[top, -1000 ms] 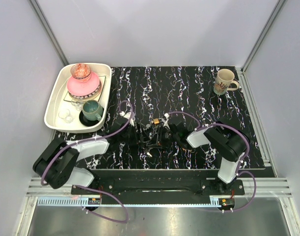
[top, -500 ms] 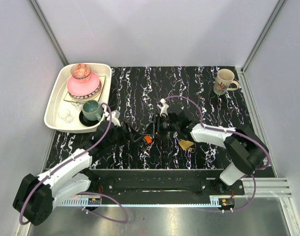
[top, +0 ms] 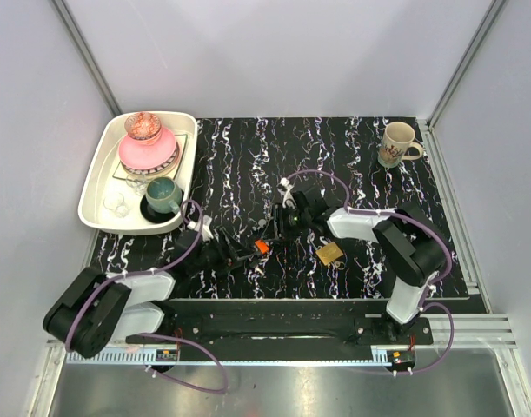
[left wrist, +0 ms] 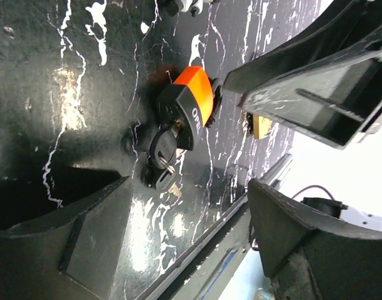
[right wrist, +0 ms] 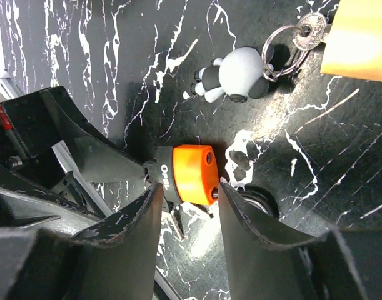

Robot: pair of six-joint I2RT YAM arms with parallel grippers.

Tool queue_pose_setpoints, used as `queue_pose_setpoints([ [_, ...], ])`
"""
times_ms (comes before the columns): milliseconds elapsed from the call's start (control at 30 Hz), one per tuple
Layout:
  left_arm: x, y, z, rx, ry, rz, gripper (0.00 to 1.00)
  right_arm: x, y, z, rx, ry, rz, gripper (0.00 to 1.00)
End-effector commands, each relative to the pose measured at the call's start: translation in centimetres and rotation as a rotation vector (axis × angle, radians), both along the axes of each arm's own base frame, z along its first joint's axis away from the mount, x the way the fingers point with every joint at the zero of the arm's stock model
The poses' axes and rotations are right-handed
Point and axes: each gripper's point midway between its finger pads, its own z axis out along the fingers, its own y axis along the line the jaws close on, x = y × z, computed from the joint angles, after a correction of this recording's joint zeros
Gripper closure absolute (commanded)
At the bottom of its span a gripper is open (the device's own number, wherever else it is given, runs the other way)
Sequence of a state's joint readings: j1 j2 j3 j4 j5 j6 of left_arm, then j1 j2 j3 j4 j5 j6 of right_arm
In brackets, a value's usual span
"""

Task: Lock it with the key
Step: Pick up the lock from the center of the board.

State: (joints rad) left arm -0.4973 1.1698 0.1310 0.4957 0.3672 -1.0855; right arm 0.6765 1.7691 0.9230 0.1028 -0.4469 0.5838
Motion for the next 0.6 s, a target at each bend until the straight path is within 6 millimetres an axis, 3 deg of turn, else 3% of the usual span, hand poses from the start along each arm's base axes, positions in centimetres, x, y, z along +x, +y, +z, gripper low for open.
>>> queue_pose_setpoints([
  [0, 1.2, -0.6, 0.7, -0.079, -0.022, 0.045, 0.22, 0.1, 0.8, -0.1, 0.032, -0.005, 0.045, 0.55],
  [200, 2.0, -1.2, -0.4, -0.056, -0.014, 0.060, 0.27, -0.8, 1.1, -1.1, 0.066, 0.044, 0.061, 0.59],
  [267, 2.5, -1.9, 0.1, -0.078, -0.035, 0.045, 0.28, -0.9, 1.0, -1.4, 0.064, 0.050, 0.061, 0.60],
  [300, 2.3, -2.1, -0.8, -0.070, -0.005, 0.041, 0.29, -1.2, 1.0, -1.6, 0.064, 0.058, 0.060, 0.61],
  [367, 2.7, -3.1, -0.2, -0.114, -0.030, 0.026, 0.32, -1.2, 0.9, -1.9, 0.069, 0.065, 0.058, 0.63],
  [567, 2.8, -4.1, -2.1, -0.158, -0.018, 0.046, 0.42, -2.1, 0.8, -2.6, 0.094, 0.094, 0.058, 0.68],
])
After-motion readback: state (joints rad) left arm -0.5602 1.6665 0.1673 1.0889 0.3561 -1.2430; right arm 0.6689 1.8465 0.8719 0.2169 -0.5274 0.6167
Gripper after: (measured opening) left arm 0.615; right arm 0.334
